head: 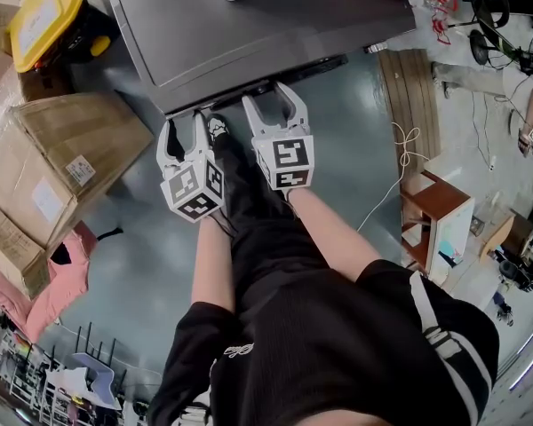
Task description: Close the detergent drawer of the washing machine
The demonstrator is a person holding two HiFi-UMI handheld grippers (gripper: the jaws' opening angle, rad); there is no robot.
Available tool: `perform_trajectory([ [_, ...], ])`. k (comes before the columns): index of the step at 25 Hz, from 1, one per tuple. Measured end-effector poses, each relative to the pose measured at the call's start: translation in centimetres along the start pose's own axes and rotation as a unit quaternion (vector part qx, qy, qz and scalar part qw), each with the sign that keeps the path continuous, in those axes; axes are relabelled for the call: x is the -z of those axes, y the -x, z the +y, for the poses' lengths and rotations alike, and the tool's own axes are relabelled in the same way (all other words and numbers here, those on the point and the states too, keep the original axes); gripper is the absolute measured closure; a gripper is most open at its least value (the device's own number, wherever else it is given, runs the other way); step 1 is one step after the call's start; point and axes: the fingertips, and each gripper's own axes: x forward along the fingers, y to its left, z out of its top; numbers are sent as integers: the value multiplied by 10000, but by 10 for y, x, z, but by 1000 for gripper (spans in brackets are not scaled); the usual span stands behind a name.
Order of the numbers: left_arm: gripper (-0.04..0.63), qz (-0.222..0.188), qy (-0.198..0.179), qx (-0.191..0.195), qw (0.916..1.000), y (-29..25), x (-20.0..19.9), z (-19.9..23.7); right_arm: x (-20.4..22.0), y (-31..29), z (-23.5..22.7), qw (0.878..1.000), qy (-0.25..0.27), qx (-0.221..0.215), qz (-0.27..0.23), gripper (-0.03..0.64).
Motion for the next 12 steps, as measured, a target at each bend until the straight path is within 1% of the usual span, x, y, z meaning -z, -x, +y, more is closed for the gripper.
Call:
perform_trajectory([
  [6, 350, -8, 85, -85, 9999, -3, -2, 3, -1, -4, -1, 10000, -22, 60, 34, 397],
  [8, 348, 0, 124, -155, 9998, -7, -5, 5, -4, -7, -3, 9997, -109, 199, 72, 365],
  [9, 344, 0, 134, -176, 9998, -8, -5, 5, -4, -8, -4, 9995, -150, 261, 84, 365],
  [10, 347, -11, 138, -181, 9997, -8, -6, 5, -4, -8, -4, 9994, -174, 295, 88, 382],
  [12, 348, -20, 125, -153, 9998, -9, -6, 4, -3, -8, -3, 9993, -186, 294, 95, 382],
])
